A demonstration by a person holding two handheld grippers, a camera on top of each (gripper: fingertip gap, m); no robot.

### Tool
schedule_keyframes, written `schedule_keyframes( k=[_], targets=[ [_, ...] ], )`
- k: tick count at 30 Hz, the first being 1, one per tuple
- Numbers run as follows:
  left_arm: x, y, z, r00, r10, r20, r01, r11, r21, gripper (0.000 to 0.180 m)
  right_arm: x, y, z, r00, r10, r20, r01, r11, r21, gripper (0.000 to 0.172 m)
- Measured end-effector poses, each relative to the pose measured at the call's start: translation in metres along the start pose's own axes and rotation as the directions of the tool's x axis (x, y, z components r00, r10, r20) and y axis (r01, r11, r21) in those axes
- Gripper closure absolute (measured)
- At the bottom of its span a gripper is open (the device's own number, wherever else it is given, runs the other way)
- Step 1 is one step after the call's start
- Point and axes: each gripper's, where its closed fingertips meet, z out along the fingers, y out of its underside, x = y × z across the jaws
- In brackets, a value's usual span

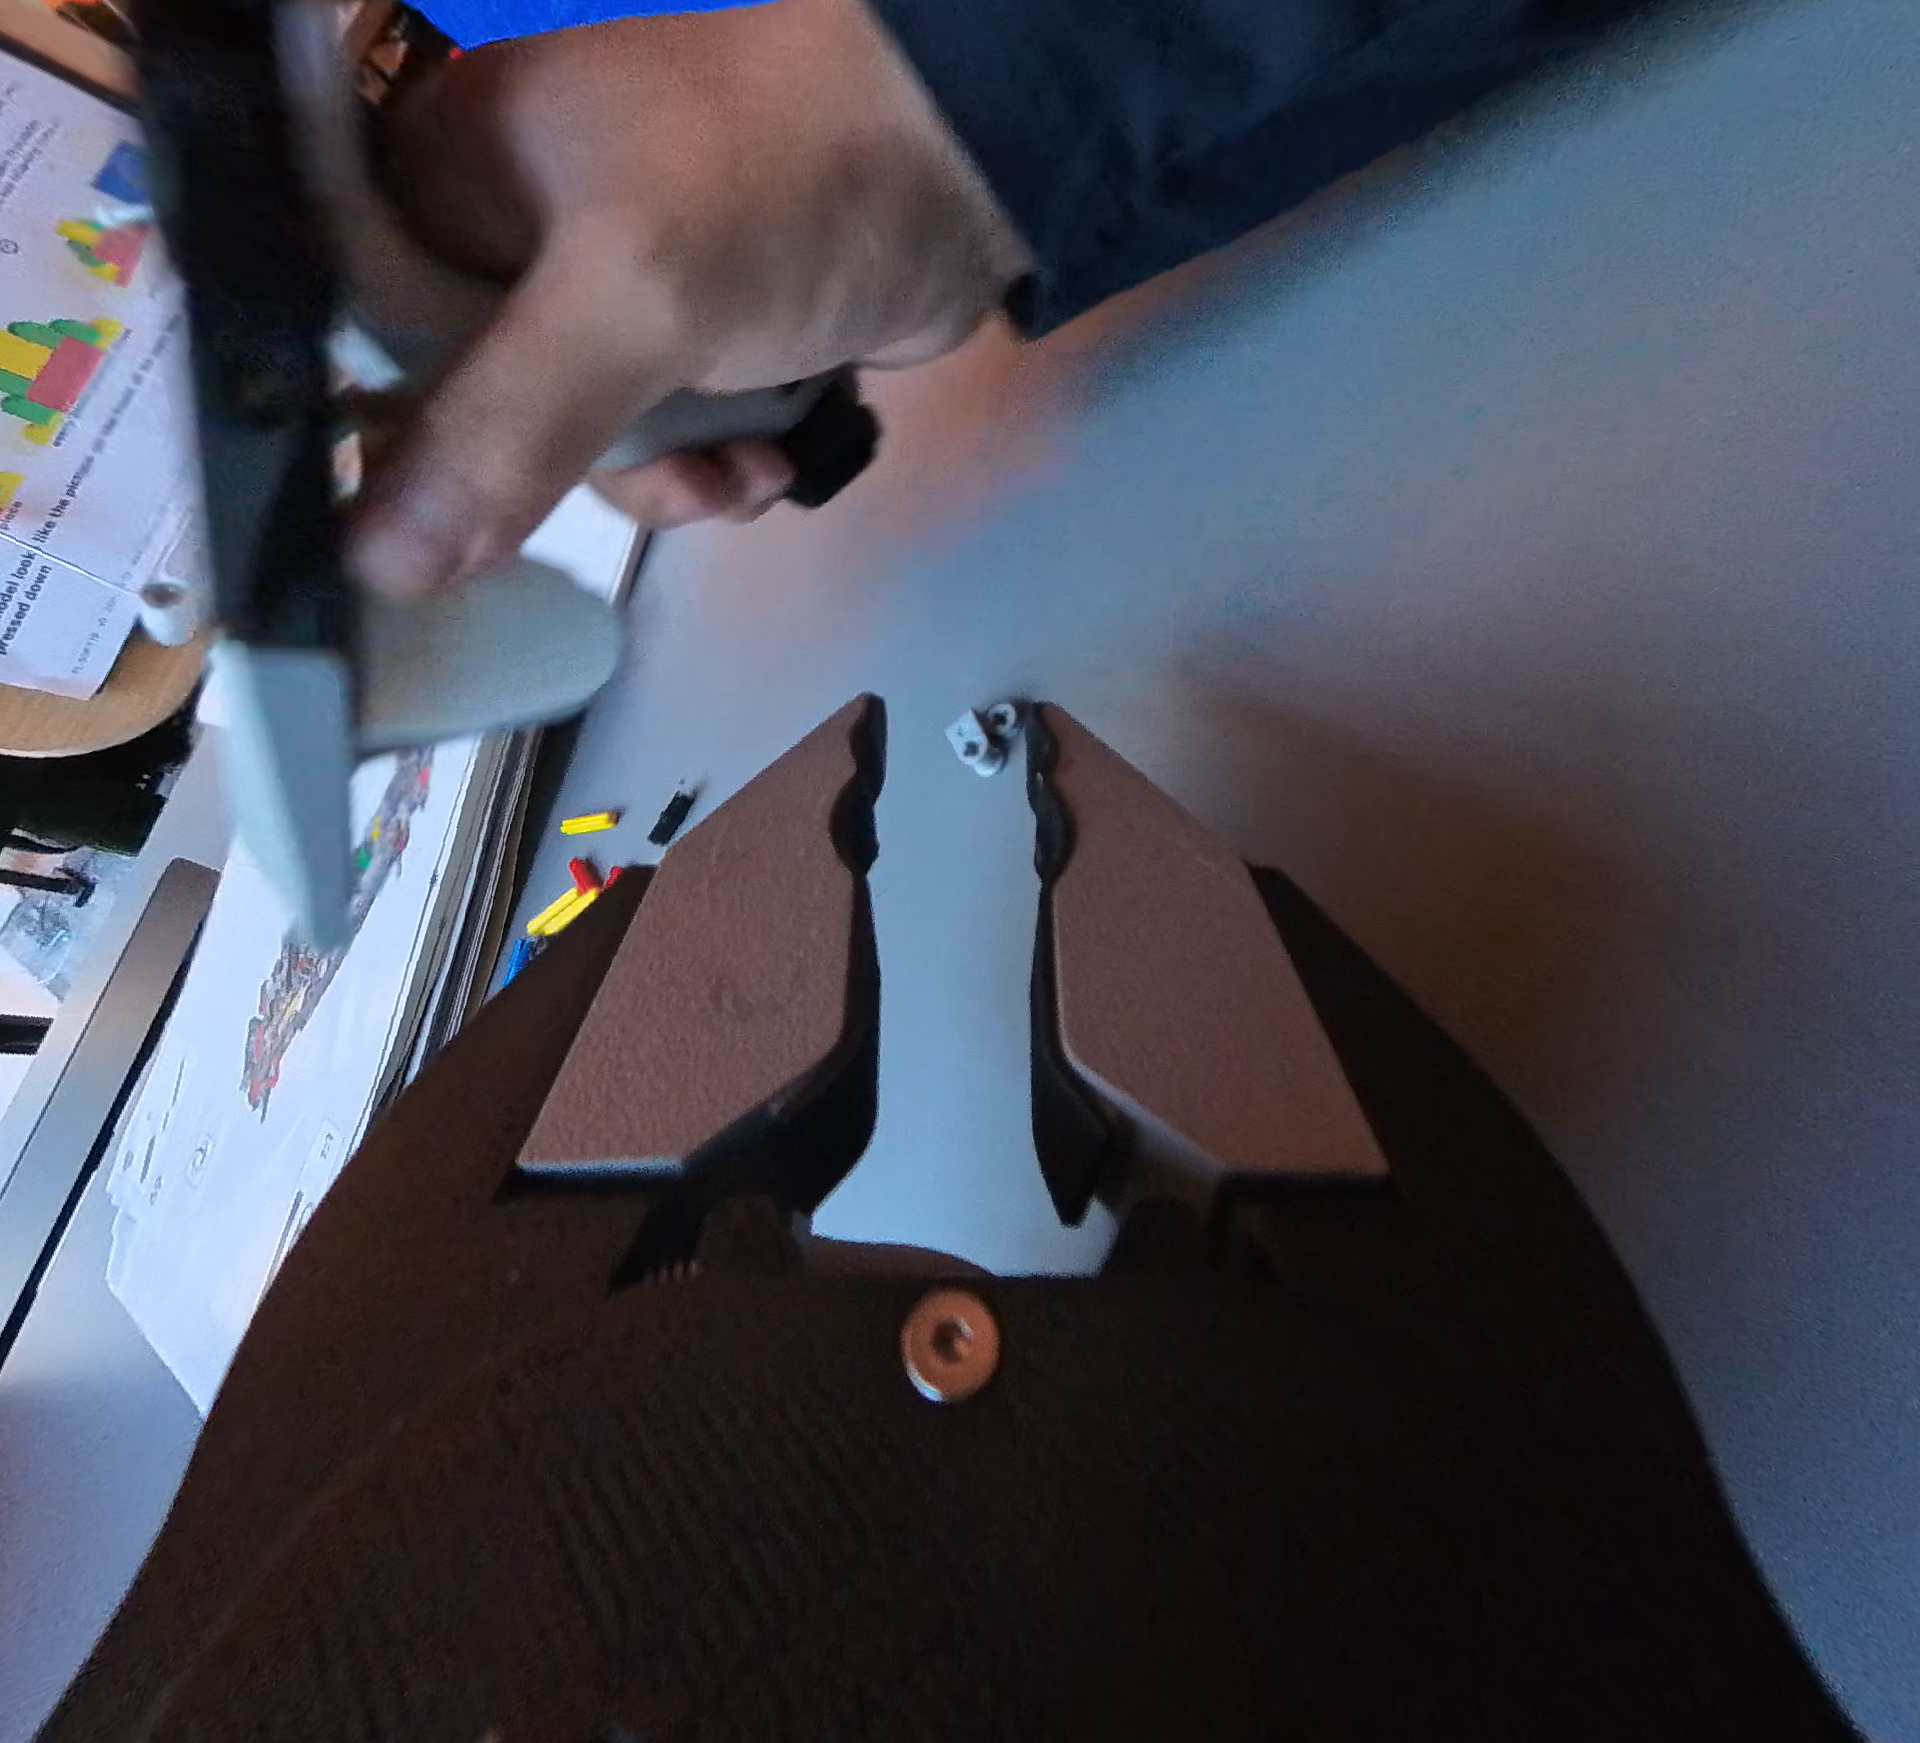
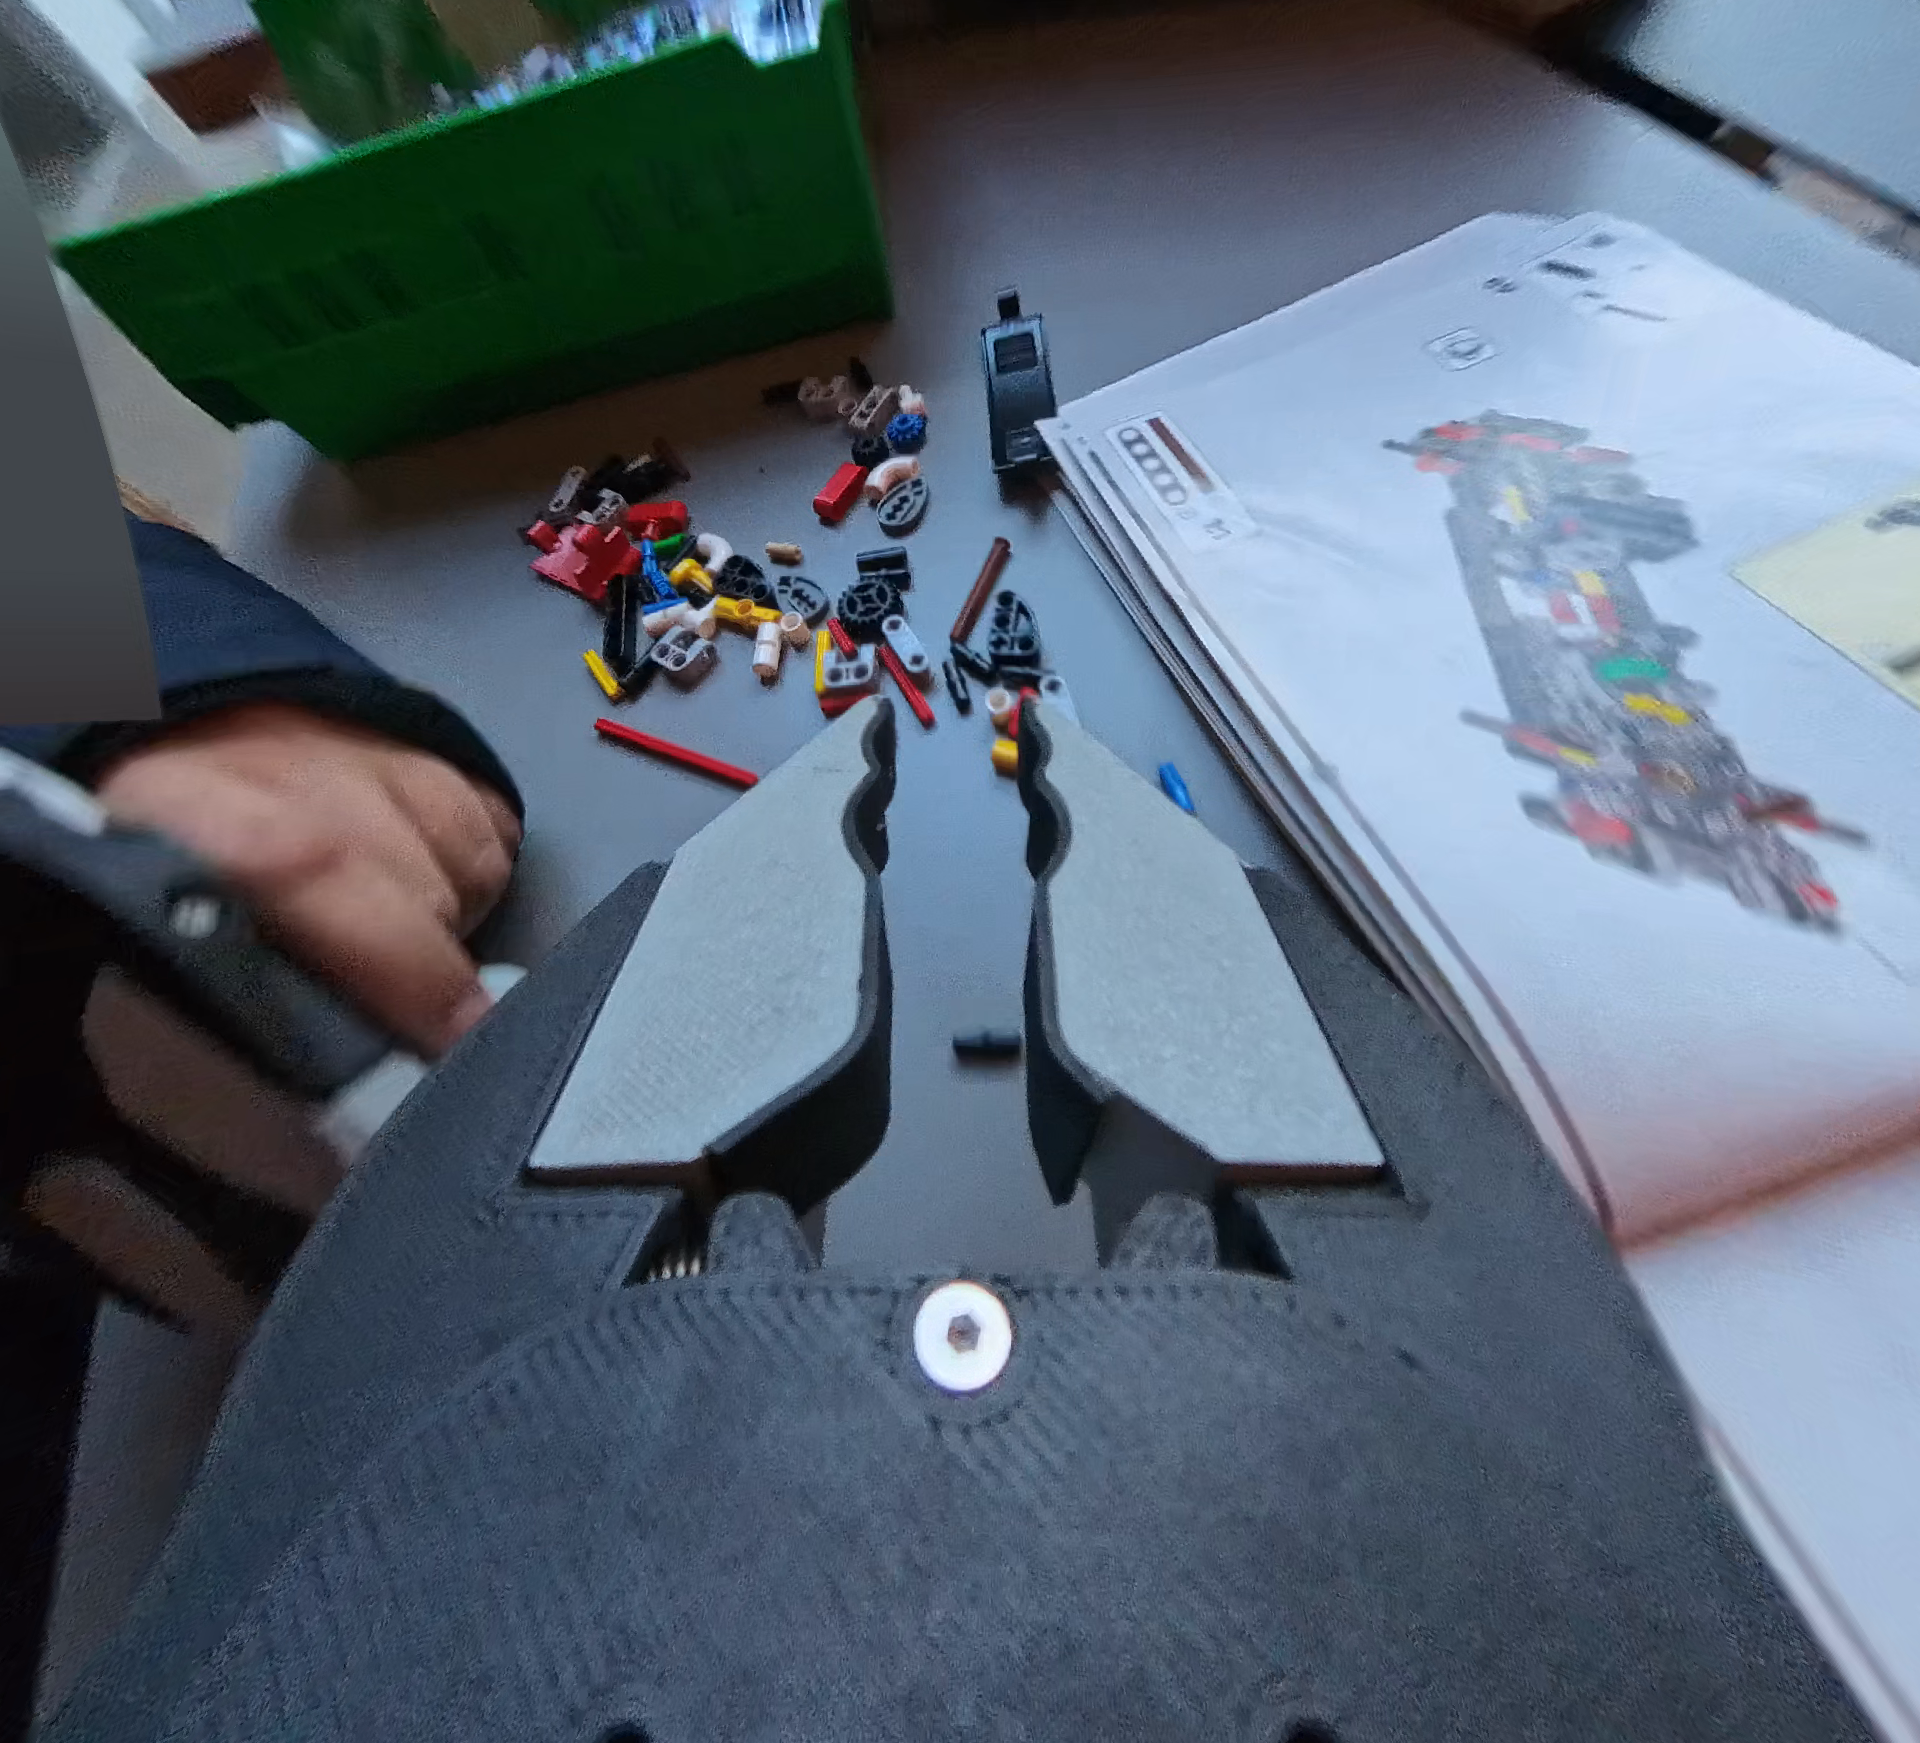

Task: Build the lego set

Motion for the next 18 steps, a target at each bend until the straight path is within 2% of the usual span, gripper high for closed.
schedule_keyframes(
  k=[4,6,8,12,15,18],
  targets=[
    [0.006,-0.006,-0.003,1.000,0.006,-0.014,-0.005,1.000,0.028,0.156,-0.017,-0.004,0.057,0.998,-0.038,0.052,0.052,0.952,-0.302,0.149],
    [0.007,-0.007,-0.005,1.000,0.014,-0.011,-0.013,0.999,0.039,0.156,-0.008,0.002,0.082,0.992,-0.123,0.013,0.117,0.906,-0.408,0.157],
    [0.007,-0.007,-0.008,1.000,0.016,-0.006,-0.016,0.999,0.048,0.157,0.000,0.008,0.100,0.986,-0.165,-0.009,0.140,0.862,-0.487,0.157],
    [0.003,-0.001,-0.011,1.000,0.002,0.000,-0.002,0.999,0.034,0.157,0.005,0.017,0.116,0.985,-0.171,-0.016,0.133,0.815,-0.564,0.158],
    [0.003,0.000,-0.012,1.000,-0.007,-0.005,0.007,1.000,0.024,0.157,0.011,0.018,0.117,0.974,-0.222,-0.043,0.155,0.792,-0.591,0.169],
    [0.004,0.001,-0.012,1.000,-0.001,-0.005,0.001,1.000,0.020,0.156,0.007,0.018,0.116,0.968,-0.249,-0.026,0.182,0.771,-0.611,0.171]
  ],
)
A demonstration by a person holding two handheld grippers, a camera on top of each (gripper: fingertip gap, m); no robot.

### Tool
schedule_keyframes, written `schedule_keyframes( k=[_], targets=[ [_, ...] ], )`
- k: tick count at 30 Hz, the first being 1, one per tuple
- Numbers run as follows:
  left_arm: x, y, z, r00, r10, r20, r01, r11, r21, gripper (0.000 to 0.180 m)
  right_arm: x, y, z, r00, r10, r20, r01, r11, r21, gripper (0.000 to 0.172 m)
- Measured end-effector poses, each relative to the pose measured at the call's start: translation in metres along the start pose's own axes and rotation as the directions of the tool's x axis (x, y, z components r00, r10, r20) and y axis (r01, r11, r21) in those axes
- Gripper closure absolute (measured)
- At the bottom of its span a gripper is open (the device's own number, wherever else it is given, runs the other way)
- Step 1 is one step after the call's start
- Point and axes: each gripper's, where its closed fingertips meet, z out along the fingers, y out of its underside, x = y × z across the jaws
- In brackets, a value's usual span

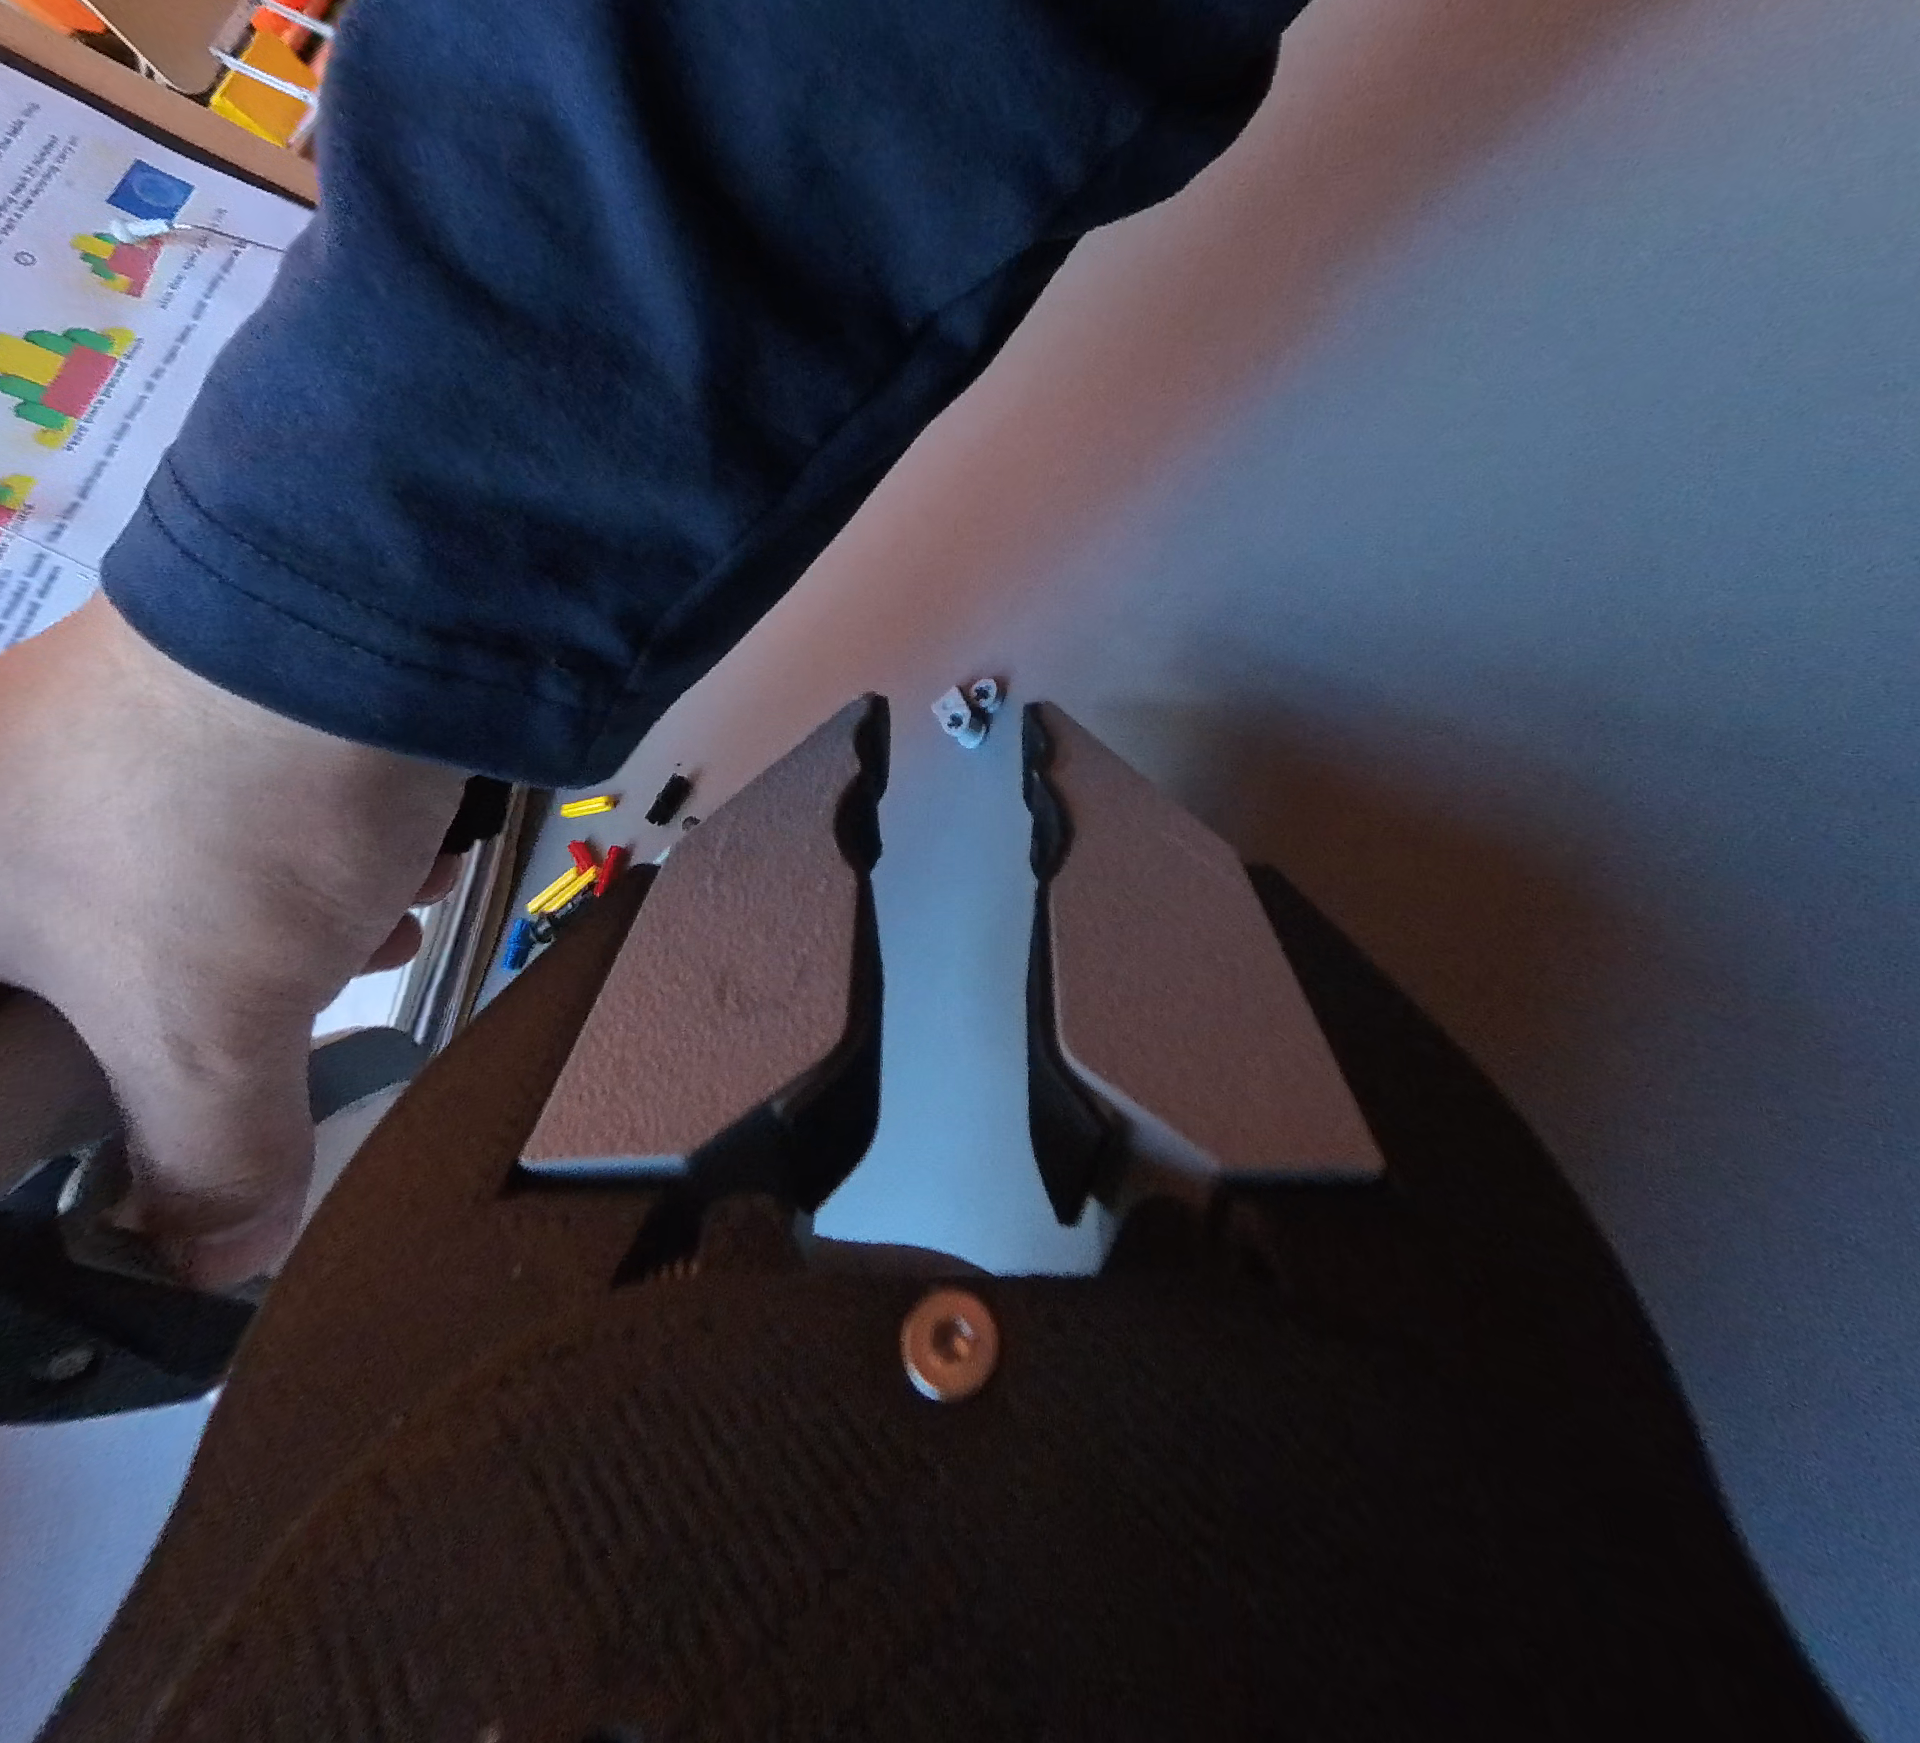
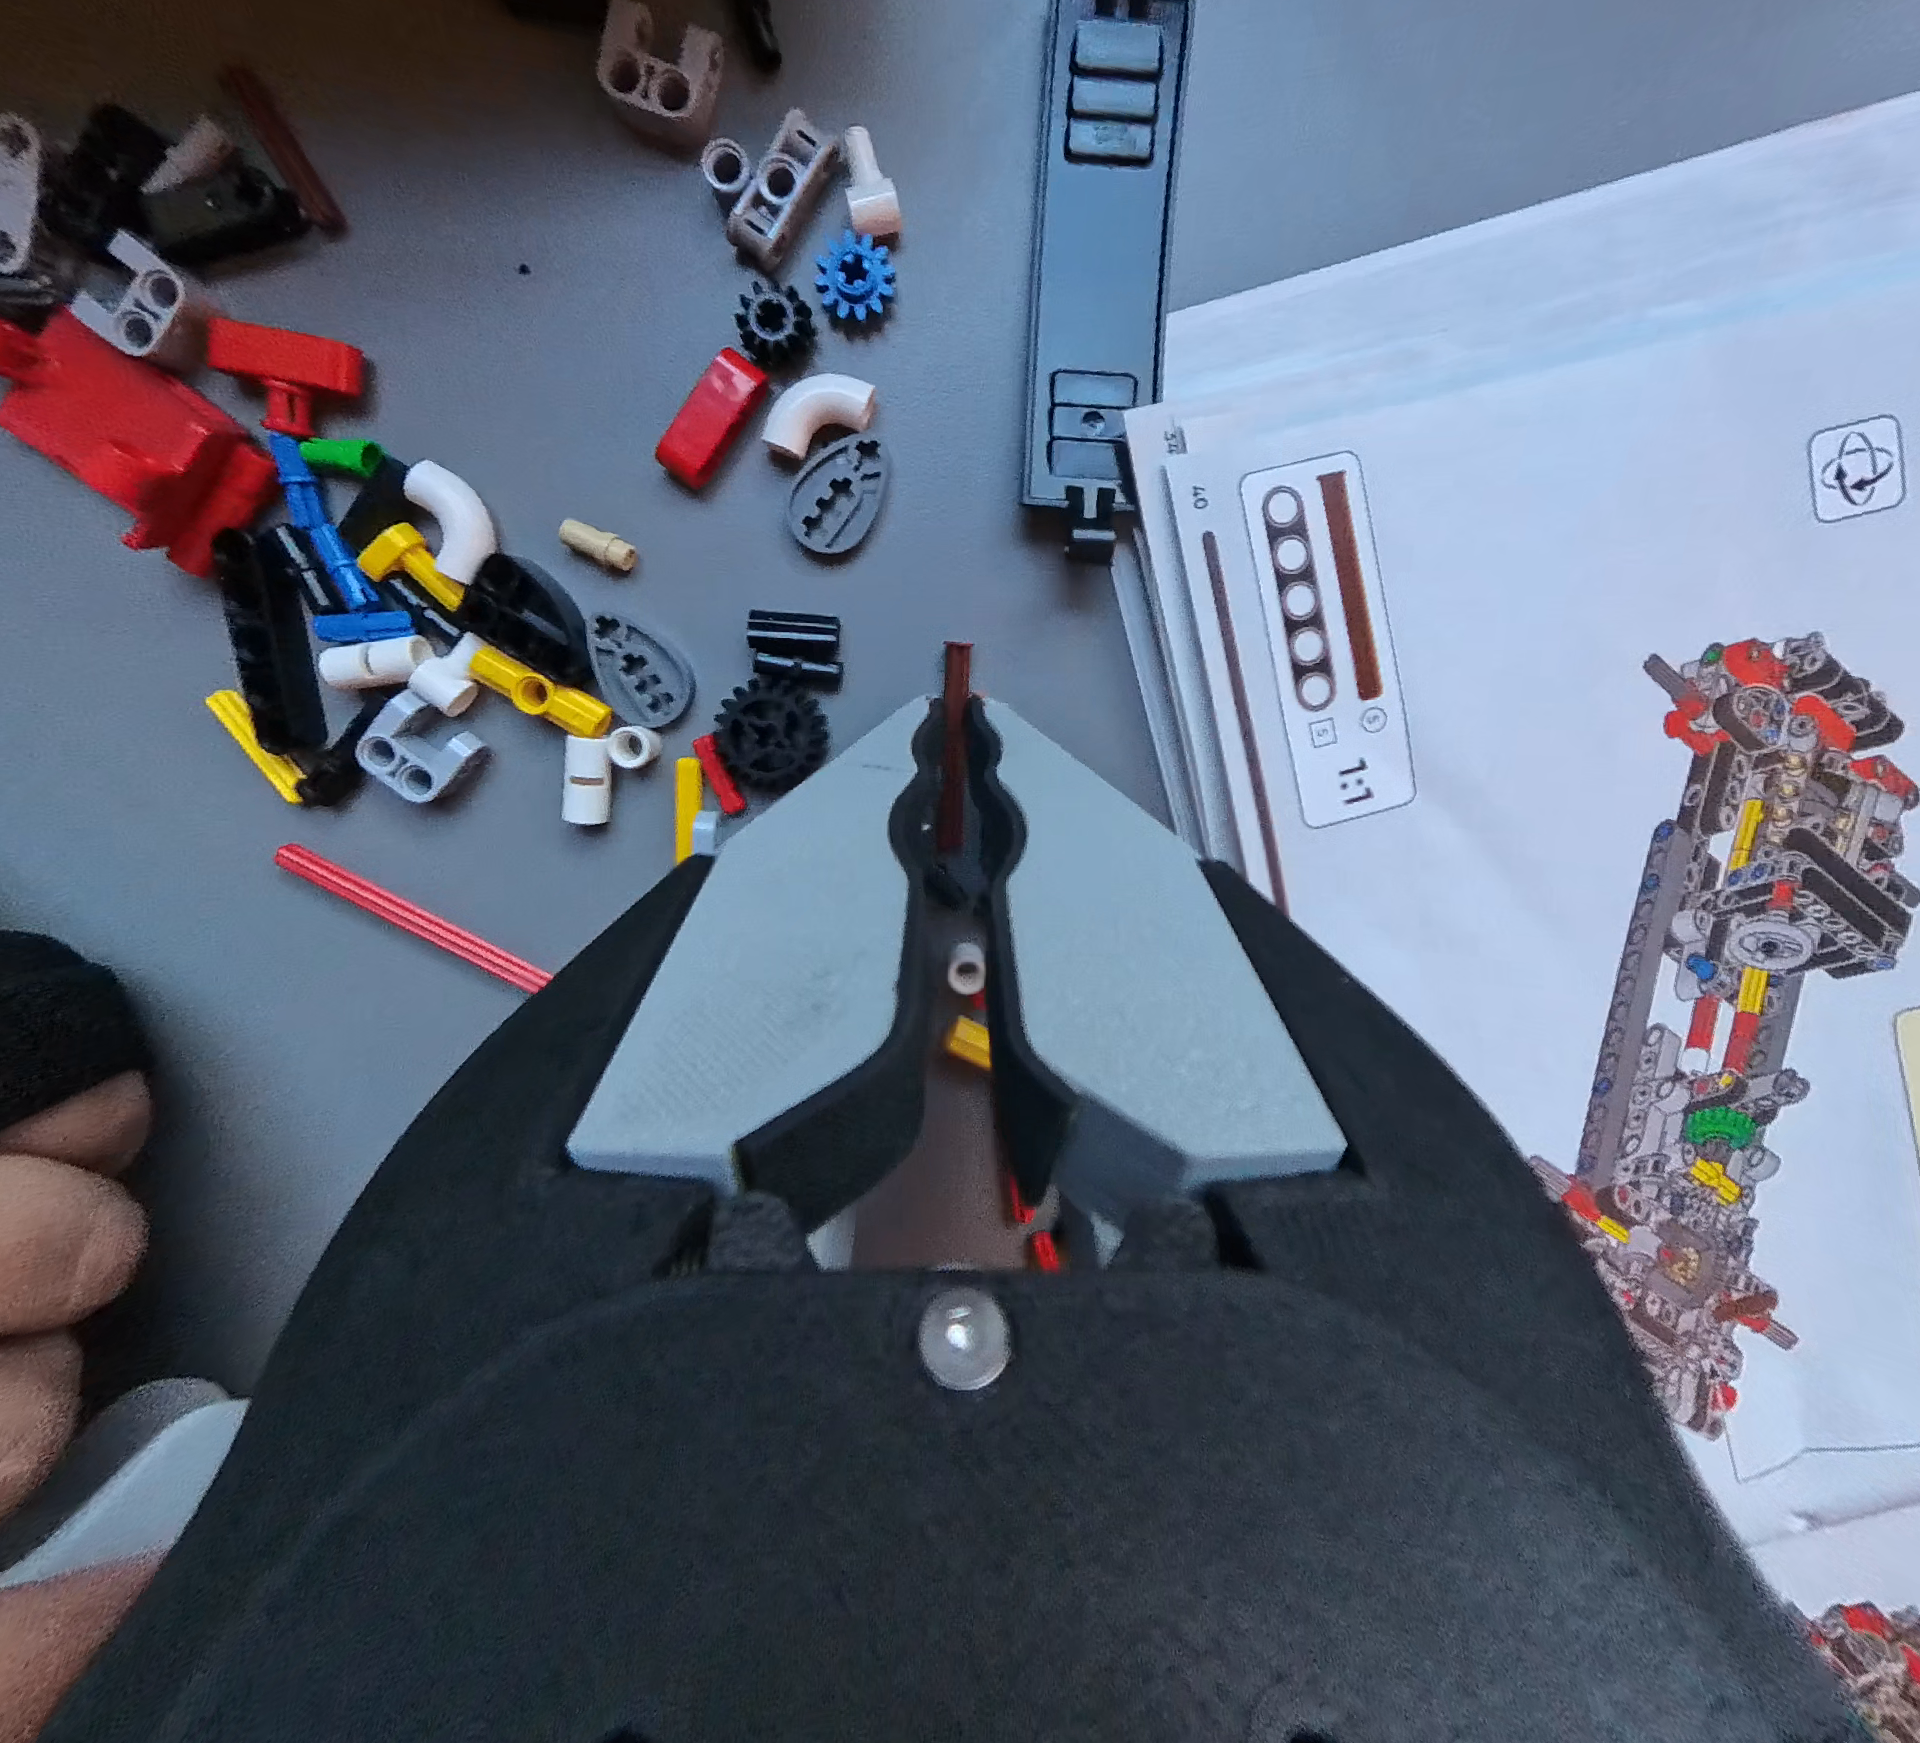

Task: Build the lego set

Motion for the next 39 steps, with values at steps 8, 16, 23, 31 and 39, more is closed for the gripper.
schedule_keyframes(
  k=[8,16,23,31,39],
  targets=[
    [-0.007,0.003,-0.001,1.000,-0.018,0.019,0.018,1.000,-0.006,0.156,-0.006,0.028,-0.093,0.994,0.110,-0.017,-0.105,0.973,0.207,0.172],
    [-0.019,0.003,-0.001,0.998,-0.020,0.067,0.021,1.000,-0.015,0.156,-0.033,0.171,-0.105,0.941,0.330,-0.075,-0.317,0.937,0.149,0.172],
    [-0.024,0.013,0.001,0.995,-0.068,0.074,0.071,0.997,-0.041,0.156,-0.038,0.190,-0.088,0.926,0.372,-0.068,-0.354,0.916,0.190,0.169],
    [-0.031,0.016,0.001,0.990,-0.117,0.075,0.120,0.992,-0.038,0.156,-0.030,0.164,-0.107,0.956,0.293,-0.029,-0.259,0.884,0.390,0.158],
    [-0.026,0.016,0.002,0.995,-0.083,0.060,0.086,0.995,-0.045,0.156,0.004,0.132,-0.125,0.960,0.263,-0.099,-0.149,0.774,0.615,0.155]
  ],
)
